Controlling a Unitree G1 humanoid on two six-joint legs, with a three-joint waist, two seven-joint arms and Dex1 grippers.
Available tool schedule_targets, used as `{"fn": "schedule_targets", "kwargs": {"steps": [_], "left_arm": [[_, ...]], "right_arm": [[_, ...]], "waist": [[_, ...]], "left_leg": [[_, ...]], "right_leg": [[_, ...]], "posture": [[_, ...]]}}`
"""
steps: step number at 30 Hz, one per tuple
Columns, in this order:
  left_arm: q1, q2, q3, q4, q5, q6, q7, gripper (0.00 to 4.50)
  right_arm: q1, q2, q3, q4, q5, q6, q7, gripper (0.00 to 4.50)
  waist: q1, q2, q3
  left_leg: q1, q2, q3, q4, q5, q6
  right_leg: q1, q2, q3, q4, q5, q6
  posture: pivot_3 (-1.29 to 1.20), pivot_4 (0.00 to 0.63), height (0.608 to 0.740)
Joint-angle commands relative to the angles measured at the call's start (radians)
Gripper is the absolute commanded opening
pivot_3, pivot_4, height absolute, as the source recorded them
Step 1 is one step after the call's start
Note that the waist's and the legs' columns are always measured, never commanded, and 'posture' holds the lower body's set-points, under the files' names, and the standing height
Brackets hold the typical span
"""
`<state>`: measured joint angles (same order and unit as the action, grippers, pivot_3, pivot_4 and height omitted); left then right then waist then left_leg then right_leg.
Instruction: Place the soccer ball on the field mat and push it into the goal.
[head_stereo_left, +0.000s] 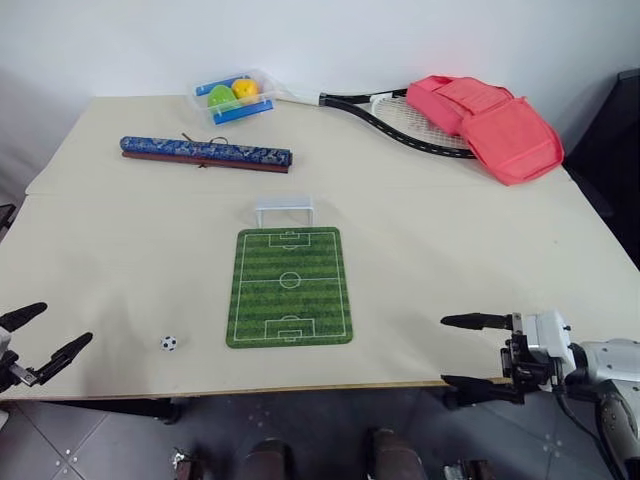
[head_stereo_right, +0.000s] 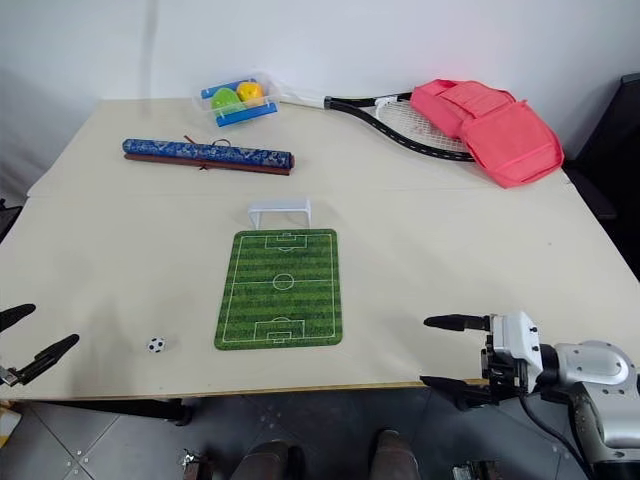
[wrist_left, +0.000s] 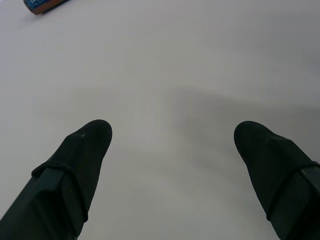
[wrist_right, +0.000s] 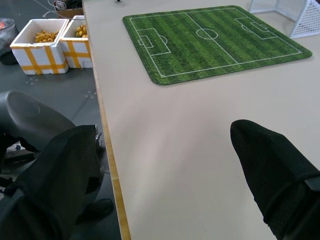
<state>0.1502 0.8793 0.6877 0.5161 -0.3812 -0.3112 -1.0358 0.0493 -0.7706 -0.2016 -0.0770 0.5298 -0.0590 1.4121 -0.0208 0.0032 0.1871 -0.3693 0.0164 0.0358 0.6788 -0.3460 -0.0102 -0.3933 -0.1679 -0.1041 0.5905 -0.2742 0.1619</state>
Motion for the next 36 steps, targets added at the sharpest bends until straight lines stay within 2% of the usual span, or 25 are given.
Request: {"fn": "schedule_targets", "kwargs": {"steps": [1, 8, 11, 14, 17, 22, 27, 30, 36], "left_arm": [[-0.002, 0.029, 0.014, 0.003, -0.02, 0.005, -0.012, 4.46], [0.09, 0.025, 0.009, -0.035, -0.109, 0.187, -0.171, 4.46], [0.09, -0.018, 0.018, -0.055, -0.104, 0.149, -0.145, 4.46], [0.137, -0.075, -0.004, -0.159, -0.158, 0.21, -0.18, 4.46], [0.166, -0.093, -0.022, -0.288, -0.197, 0.3, -0.177, 4.46], [0.115, -0.122, -0.065, -0.414, -0.208, 0.337, -0.135, 4.46], [0.071, -0.143, -0.16, -0.42, -0.16, 0.329, -0.132, 4.46], [0.055, -0.142, -0.229, -0.37, -0.09, 0.289, -0.134, 4.46], [-0.021, -0.18, -0.297, -0.293, -0.055, 0.272, -0.1, 4.46]], "right_arm": [[0.001, 0.01, 0.0, -0.054, 0.034, 0.018, -0.011, 4.5], [-0.058, 0.18, 0.017, -0.24, 0.259, 0.098, -0.091, 4.5], [-0.082, 0.226, 0.03, -0.256, 0.276, 0.082, -0.094, 4.5], [-0.096, 0.235, 0.075, -0.247, 0.239, 0.043, -0.027, 4.5], [-0.109, 0.231, 0.08, -0.223, 0.229, 0.027, -0.005, 4.5], [-0.121, 0.228, 0.075, -0.166, 0.205, -0.021, 0.046, 4.5], [-0.126, 0.228, 0.074, -0.101, 0.191, -0.065, 0.096, 4.5], [-0.138, 0.23, 0.074, -0.072, 0.184, -0.081, 0.101, 4.5], [-0.124, 0.226, 0.068, -0.031, 0.184, -0.102, 0.132, 4.5]], "waist": [[0.0, 0.0, 0.0], [-0.008, 0.0, 0.0], [-0.001, -0.001, -0.001], [0.009, -0.002, -0.001], [0.017, -0.003, -0.002], [0.024, -0.004, -0.002], [0.016, -0.004, -0.002], [0.015, -0.004, -0.002], [0.03, -0.003, -0.004]], "left_leg": [[0.0, 0.0, 0.0, 0.0, 0.0, 0.0], [0.001, 0.001, 0.001, 0.0, 0.0, 0.0], [0.001, 0.002, 0.002, 0.001, -0.002, 0.0], [0.001, 0.002, 0.001, 0.002, -0.003, 0.001], [0.001, 0.002, 0.002, 0.002, -0.004, 0.001], [0.001, 0.002, 0.001, 0.003, -0.004, 0.001], [0.001, 0.002, 0.002, 0.003, -0.004, 0.001], [0.001, 0.002, 0.003, 0.003, -0.004, 0.001], [0.002, 0.001, 0.003, 0.004, -0.004, 0.001]], "right_leg": [[0.0, 0.0, 0.0, 0.0, 0.0, 0.0], [0.0, 0.001, 0.0, 0.001, 0.0, 0.0], [0.0, 0.001, 0.0, 0.001, 0.0, 0.0], [0.0, 0.001, 0.0, 0.001, 0.0, 0.0], [0.0, 0.001, 0.0, 0.001, 0.0, 0.0], [0.0, 0.001, 0.0, 0.001, 0.0, -0.001], [0.0, 0.001, 0.0, 0.001, 0.0, -0.001], [0.0, 0.002, 0.0, 0.001, 0.0, -0.001], [0.001, 0.001, 0.0, 0.001, 0.0, -0.001]], "posture": [[0.0, 0.15, 0.74], [0.0, 0.15, 0.74], [0.0, 0.15, 0.74], [0.0, 0.15, 0.74], [0.0, 0.15, 0.74], [0.0, 0.15, 0.74], [0.0, 0.15, 0.74], [0.0, 0.15, 0.74], [0.0, 0.15, 0.74]]}}
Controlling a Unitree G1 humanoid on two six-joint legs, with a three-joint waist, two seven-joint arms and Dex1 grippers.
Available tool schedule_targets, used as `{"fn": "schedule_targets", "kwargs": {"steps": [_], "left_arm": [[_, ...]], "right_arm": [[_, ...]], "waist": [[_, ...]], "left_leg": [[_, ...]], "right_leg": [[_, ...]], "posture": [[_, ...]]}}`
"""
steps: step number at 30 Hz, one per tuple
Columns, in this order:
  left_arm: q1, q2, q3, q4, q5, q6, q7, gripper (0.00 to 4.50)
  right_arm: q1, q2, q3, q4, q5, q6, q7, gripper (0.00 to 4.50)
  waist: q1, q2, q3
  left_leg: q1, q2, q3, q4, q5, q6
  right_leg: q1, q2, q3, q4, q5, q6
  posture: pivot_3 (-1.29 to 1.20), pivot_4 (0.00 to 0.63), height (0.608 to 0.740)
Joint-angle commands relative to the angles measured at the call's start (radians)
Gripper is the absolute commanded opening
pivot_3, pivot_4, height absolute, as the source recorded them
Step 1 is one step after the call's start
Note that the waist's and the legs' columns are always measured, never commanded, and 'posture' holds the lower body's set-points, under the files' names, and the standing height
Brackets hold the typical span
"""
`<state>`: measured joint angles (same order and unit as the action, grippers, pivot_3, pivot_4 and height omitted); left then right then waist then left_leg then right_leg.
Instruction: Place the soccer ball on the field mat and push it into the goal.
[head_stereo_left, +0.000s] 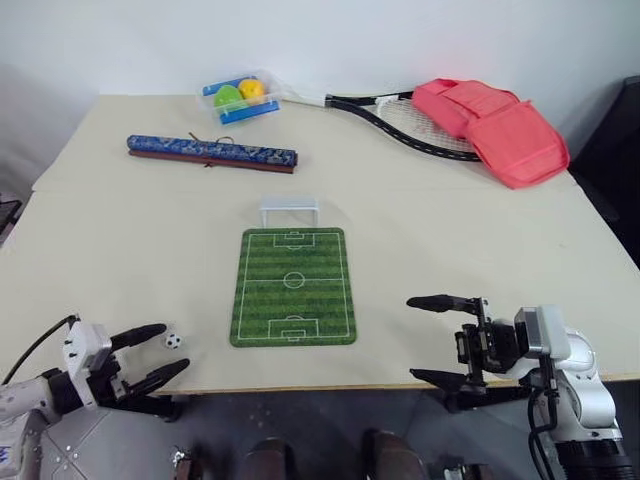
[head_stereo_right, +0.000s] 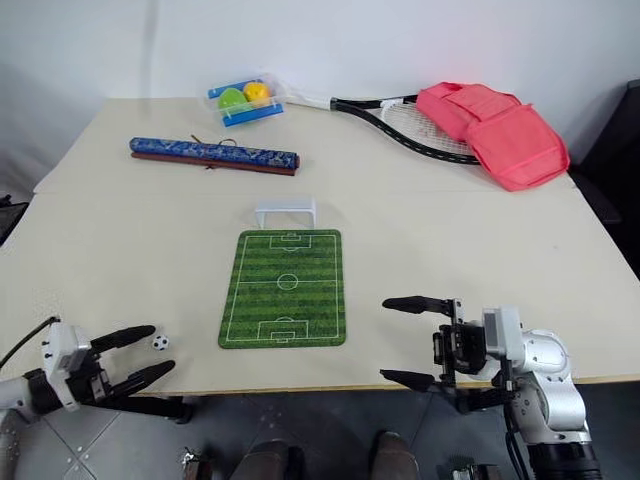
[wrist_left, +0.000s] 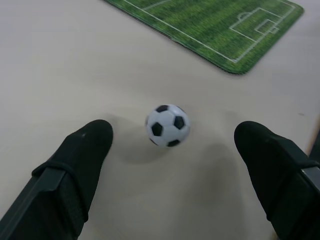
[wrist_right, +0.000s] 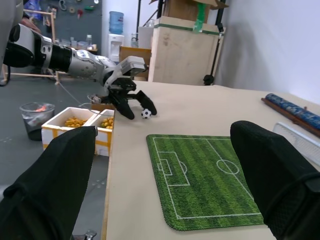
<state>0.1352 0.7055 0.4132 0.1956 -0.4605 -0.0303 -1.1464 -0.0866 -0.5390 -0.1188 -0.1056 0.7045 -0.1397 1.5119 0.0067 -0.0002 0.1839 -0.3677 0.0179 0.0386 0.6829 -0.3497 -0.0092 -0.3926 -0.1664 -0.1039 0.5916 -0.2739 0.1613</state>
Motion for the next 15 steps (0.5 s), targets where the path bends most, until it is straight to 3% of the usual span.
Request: {"fn": "schedule_targets", "kwargs": {"steps": [1, 2, 13, 15], "left_arm": [[-0.008, -0.008, -0.03, 0.035, 0.029, -0.016, 0.009, 4.46], [-0.012, -0.009, -0.035, 0.042, 0.028, -0.02, 0.001, 4.46], [-0.045, -0.023, -0.066, 0.054, 0.021, -0.047, -0.006, 1.12], [-0.059, -0.033, -0.061, 0.037, -0.001, -0.047, -0.011, 0.88]], "right_arm": [[0.013, -0.005, -0.016, -0.001, 0.008, -0.023, 0.031, 4.5], [0.013, -0.005, -0.014, 0.001, 0.008, -0.024, 0.029, 4.5], [0.037, 0.0, -0.003, -0.008, -0.006, -0.028, 0.009, 4.5], [0.047, -0.002, -0.002, -0.015, -0.012, -0.023, 0.001, 4.5]], "waist": [[0.005, 0.001, -0.001], [0.006, 0.002, -0.001], [0.014, 0.004, -0.002], [0.016, 0.004, -0.002]], "left_leg": [[0.0, 0.0, 0.0, 0.0, 0.0, 0.0], [0.001, 0.0, 0.0, 0.0, 0.0, 0.0], [0.001, 0.0, 0.001, 0.0, 0.0, 0.0], [0.001, 0.0, 0.001, 0.0, 0.0, 0.0]], "right_leg": [[0.0, 0.0, 0.0, 0.0, 0.0, 0.0], [0.0, 0.0, 0.0, 0.0, 0.0, 0.0], [0.0, 0.0, 0.0, 0.001, 0.0, 0.0], [0.0, 0.0, 0.0, 0.001, 0.0, 0.0]], "posture": [[0.0, 0.15, 0.74], [0.0, 0.15, 0.74], [0.0, 0.15, 0.74], [0.0, 0.15, 0.74]]}}
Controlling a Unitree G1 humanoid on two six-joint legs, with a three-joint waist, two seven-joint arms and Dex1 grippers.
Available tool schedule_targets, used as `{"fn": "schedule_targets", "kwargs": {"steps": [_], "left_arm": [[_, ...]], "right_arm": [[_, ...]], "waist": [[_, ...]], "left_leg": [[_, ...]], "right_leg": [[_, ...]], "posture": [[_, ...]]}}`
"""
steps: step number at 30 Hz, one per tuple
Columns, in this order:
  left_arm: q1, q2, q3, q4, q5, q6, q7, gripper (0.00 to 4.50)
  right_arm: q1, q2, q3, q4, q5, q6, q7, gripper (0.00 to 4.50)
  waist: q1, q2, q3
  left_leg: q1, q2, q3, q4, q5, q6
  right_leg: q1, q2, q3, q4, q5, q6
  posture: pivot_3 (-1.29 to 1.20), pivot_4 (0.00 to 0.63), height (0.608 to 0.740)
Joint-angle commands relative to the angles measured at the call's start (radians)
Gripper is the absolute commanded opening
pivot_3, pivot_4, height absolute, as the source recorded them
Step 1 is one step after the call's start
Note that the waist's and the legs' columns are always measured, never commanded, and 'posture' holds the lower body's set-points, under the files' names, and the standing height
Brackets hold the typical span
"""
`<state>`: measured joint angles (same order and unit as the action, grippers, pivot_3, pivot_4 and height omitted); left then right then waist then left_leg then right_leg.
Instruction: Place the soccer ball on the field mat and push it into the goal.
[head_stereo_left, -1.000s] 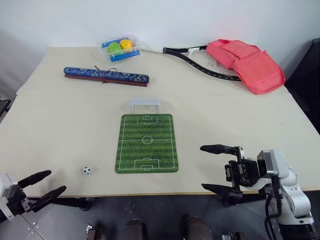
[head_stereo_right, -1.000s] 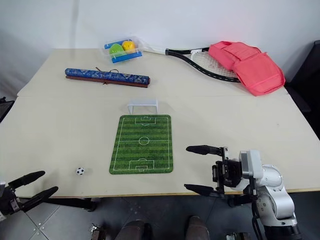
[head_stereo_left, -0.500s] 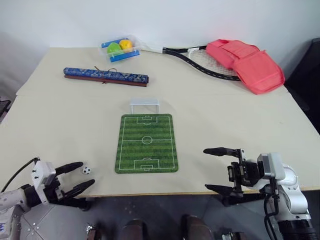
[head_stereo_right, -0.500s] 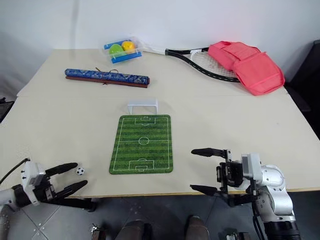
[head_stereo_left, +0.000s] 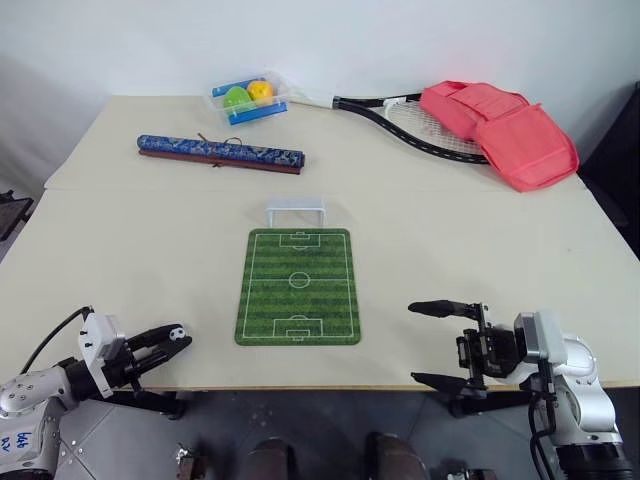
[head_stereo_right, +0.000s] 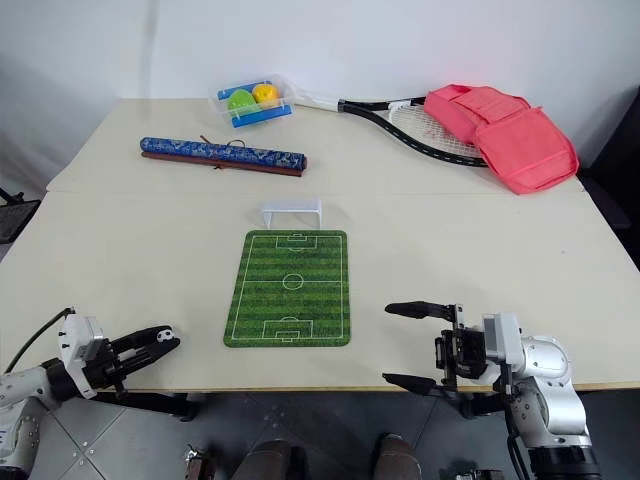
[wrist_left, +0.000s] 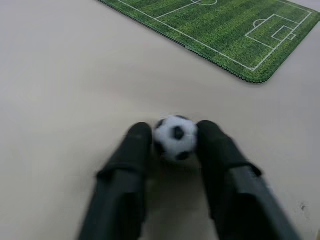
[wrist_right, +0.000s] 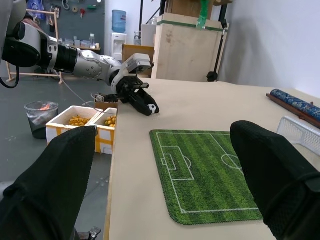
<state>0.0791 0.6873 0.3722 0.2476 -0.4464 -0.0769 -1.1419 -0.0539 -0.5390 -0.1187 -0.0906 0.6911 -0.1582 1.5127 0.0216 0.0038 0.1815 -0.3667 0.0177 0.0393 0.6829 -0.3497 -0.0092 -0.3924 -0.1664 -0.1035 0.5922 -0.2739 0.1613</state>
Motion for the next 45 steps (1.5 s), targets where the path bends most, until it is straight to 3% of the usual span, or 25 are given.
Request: {"fn": "schedule_targets", "kwargs": {"steps": [1, 6, 11, 17, 19, 21, 27, 40, 41, 45], "left_arm": [[-0.007, -0.017, -0.018, -0.022, -0.023, 0.002, -0.021, 0.88], [-0.066, 0.025, -0.054, -0.189, -0.078, 0.086, -0.057, 0.88], [-0.235, 0.06, -0.23, -0.32, -0.024, 0.158, -0.111, 0.88], [-0.455, -0.064, -0.511, -0.325, 0.108, 0.217, -0.073, 0.88], [-0.474, -0.087, -0.568, -0.273, 0.19, 0.153, -0.061, 0.88], [-0.477, -0.08, -0.579, -0.214, 0.25, 0.07, -0.052, 0.88], [-0.485, -0.095, -0.566, -0.12, 0.255, 0.018, -0.041, 0.88], [-0.485, -0.123, -0.552, -0.098, 0.243, 0.027, -0.011, 0.88], [-0.485, -0.122, -0.552, -0.103, 0.236, 0.03, -0.022, 1.58], [-0.481, -0.122, -0.546, -0.119, 0.216, 0.034, -0.038, 2.64]], "right_arm": [[0.017, -0.003, -0.002, -0.032, 0.0, -0.004, -0.002, 4.5], [0.034, -0.031, -0.041, -0.019, -0.01, -0.008, -0.018, 4.5], [0.042, -0.077, -0.08, -0.014, -0.011, -0.002, -0.022, 4.5], [0.096, -0.114, -0.117, -0.021, -0.023, -0.005, -0.031, 4.5], [0.107, -0.107, -0.124, -0.029, -0.026, -0.015, -0.047, 4.5], [0.117, -0.105, -0.124, -0.04, -0.025, -0.019, -0.056, 4.5], [0.154, -0.098, -0.125, -0.064, -0.024, -0.024, -0.085, 4.5], [0.188, -0.086, -0.11, -0.105, -0.024, -0.026, -0.123, 4.5], [0.19, -0.086, -0.109, -0.11, -0.023, -0.023, -0.126, 4.5], [0.198, -0.086, -0.1, -0.141, -0.016, -0.003, -0.143, 4.5]], "waist": [[0.002, 0.0, 0.0], [0.003, 0.0, 0.0], [0.003, 0.0, 0.0], [0.003, 0.0, 0.0], [0.0, 0.0, 0.0], [-0.006, 0.0, 0.0], [0.005, 0.0, 0.0], [0.006, 0.0, 0.0], [0.005, 0.0, 0.0], [0.004, 0.0, 0.0]], "left_leg": [[0.0, 0.0, 0.0, 0.0, 0.0, 0.0], [-0.001, 0.0, 0.0, 0.0, 0.0, 0.0], [-0.001, 0.0, 0.0, 0.001, 0.0, 0.0], [-0.001, -0.001, 0.0, 0.001, 0.0, 0.0], [-0.001, -0.001, 0.0, 0.001, 0.0, 0.0], [-0.001, -0.001, 0.001, 0.001, 0.0, 0.0], [-0.001, 0.0, 0.001, 0.002, 0.0, 0.0], [-0.001, 0.0, 0.0, 0.002, 0.0, 0.0], [-0.001, 0.0, 0.0, 0.003, 0.0, 0.0], [-0.001, 0.0, 0.0, 0.003, 0.0, 0.0]], "right_leg": [[0.0, 0.0, 0.0, 0.0, 0.0, 0.0], [0.0, 0.0, 0.0, 0.0, 0.0, 0.0], [0.0, 0.0, 0.0, 0.0, 0.0, 0.0], [0.0, 0.0, 0.0, 0.0, 0.0, 0.0], [0.0, 0.0, 0.0, -0.001, 0.0, 0.0], [0.0, 0.0, 0.0, -0.001, 0.0, 0.0], [0.0, 0.001, 0.0, -0.001, 0.0, 0.0], [0.0, 0.001, 0.0, -0.001, 0.0, 0.0], [0.001, 0.001, 0.0, -0.001, 0.0, 0.0], [0.0, 0.001, 0.0, -0.001, 0.0, 0.0]], "posture": [[0.0, 0.15, 0.74], [0.0, 0.15, 0.74], [0.0, 0.15, 0.74], [0.0, 0.15, 0.74], [0.0, 0.15, 0.74], [0.0, 0.15, 0.74], [0.0, 0.15, 0.74], [0.0, 0.15, 0.74], [0.0, 0.15, 0.74], [0.0, 0.15, 0.74]]}}
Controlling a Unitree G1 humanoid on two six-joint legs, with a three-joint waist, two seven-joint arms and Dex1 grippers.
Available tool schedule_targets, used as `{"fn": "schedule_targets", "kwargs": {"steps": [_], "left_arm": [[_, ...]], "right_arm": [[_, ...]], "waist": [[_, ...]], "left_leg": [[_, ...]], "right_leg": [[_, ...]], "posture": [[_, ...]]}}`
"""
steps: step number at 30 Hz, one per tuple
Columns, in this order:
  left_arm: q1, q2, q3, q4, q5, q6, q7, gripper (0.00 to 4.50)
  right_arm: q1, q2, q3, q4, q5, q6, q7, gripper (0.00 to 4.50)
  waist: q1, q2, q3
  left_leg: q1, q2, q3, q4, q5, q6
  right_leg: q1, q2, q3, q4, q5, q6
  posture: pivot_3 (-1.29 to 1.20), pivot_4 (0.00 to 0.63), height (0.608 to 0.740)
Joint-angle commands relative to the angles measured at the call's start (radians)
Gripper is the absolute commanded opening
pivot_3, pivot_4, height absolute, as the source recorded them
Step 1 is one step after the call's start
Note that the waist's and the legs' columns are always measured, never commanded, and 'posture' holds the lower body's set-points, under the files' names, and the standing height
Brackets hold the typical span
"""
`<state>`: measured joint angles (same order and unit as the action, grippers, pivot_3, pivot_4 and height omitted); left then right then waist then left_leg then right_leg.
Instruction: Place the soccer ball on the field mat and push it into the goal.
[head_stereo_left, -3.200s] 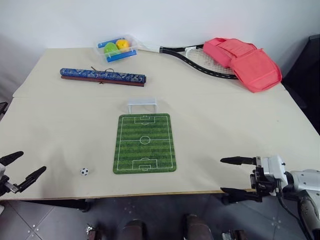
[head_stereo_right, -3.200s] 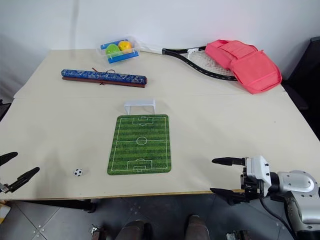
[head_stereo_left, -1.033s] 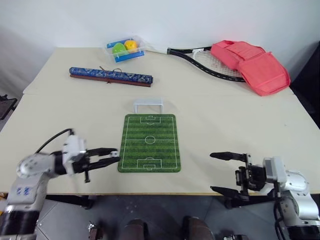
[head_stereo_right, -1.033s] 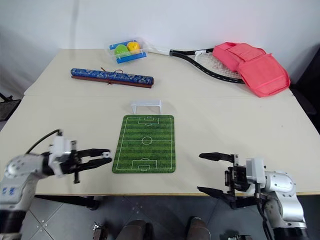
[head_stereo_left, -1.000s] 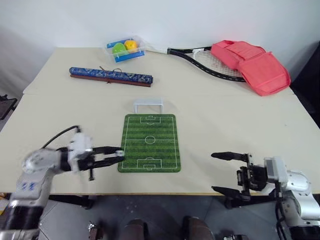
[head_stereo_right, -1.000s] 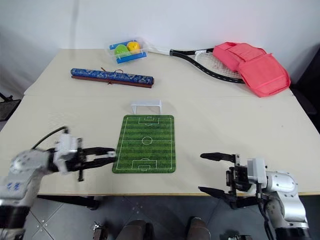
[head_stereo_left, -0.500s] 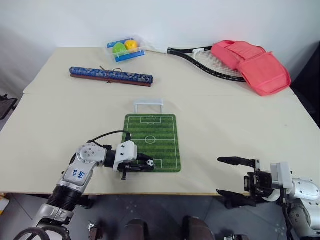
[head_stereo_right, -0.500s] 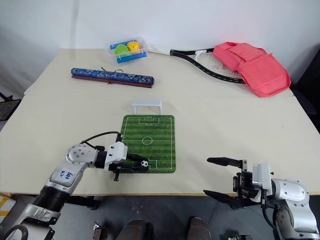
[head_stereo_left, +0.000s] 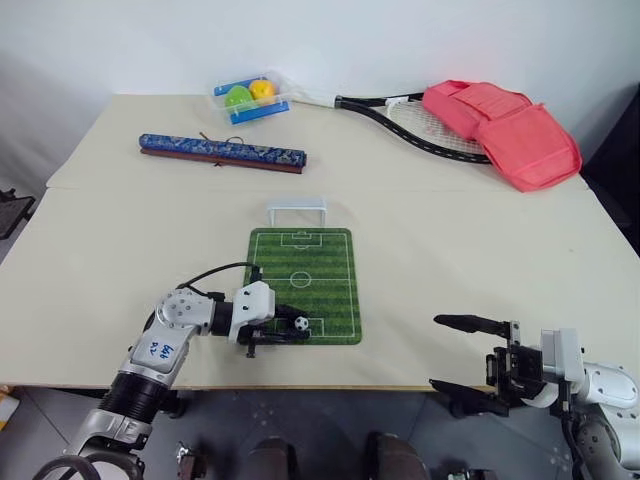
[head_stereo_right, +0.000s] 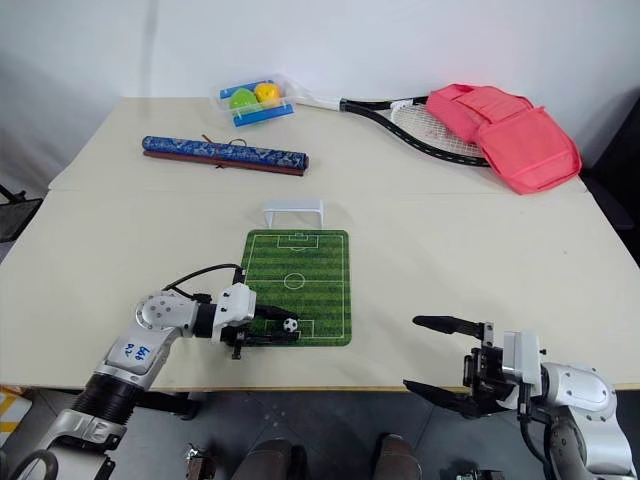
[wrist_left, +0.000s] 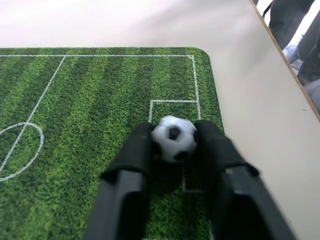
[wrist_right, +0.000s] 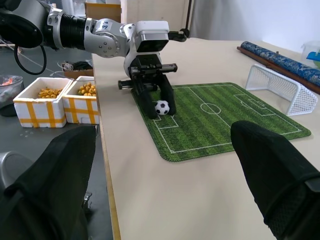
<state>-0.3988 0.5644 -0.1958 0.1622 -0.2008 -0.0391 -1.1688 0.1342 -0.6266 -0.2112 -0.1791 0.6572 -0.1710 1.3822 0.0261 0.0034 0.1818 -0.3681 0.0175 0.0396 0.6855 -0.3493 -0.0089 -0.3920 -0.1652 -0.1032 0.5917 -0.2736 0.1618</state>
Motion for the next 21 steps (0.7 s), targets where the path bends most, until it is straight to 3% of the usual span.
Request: {"fn": "schedule_targets", "kwargs": {"steps": [1, 4, 14, 21], "left_arm": [[-0.002, 0.0, 0.026, -0.037, -0.032, -0.011, -0.011, 2.92], [0.001, 0.005, 0.033, -0.044, -0.036, -0.022, -0.014, 3.79], [0.02, 0.008, 0.068, -0.055, -0.059, -0.035, -0.015, 3.79], [0.178, 0.129, 0.265, -0.194, -0.272, 0.016, -0.113, 3.79]], "right_arm": [[0.012, 0.001, -0.006, -0.059, 0.019, 0.014, -0.017, 4.5], [0.013, 0.003, -0.002, -0.071, 0.021, 0.024, -0.027, 4.5], [0.022, 0.023, 0.011, -0.057, 0.022, 0.026, -0.013, 4.5], [0.03, 0.043, 0.004, -0.046, 0.021, -0.003, 0.007, 4.5]], "waist": [[0.0, 0.0, 0.0], [0.001, 0.0, 0.0], [0.0, 0.0, 0.0], [-0.008, 0.0, 0.0]], "left_leg": [[0.0, 0.0, 0.0, 0.0, 0.0, 0.0], [0.0, 0.0, 0.0, 0.0, 0.0, 0.0], [0.0, 0.0, 0.0, 0.0, 0.0, 0.0], [0.0, 0.001, 0.0, 0.0, 0.0, 0.0]], "right_leg": [[0.0, 0.0, 0.0, 0.0, 0.0, 0.0], [0.0, 0.0, 0.0, 0.0, 0.0, 0.0], [0.0, 0.0, 0.0, 0.0, 0.0, 0.0], [-0.001, 0.0, 0.0, 0.0, 0.0, 0.0]], "posture": [[0.0, 0.15, 0.74], [0.0, 0.15, 0.74], [0.0, 0.15, 0.74], [0.0, 0.15, 0.74]]}}
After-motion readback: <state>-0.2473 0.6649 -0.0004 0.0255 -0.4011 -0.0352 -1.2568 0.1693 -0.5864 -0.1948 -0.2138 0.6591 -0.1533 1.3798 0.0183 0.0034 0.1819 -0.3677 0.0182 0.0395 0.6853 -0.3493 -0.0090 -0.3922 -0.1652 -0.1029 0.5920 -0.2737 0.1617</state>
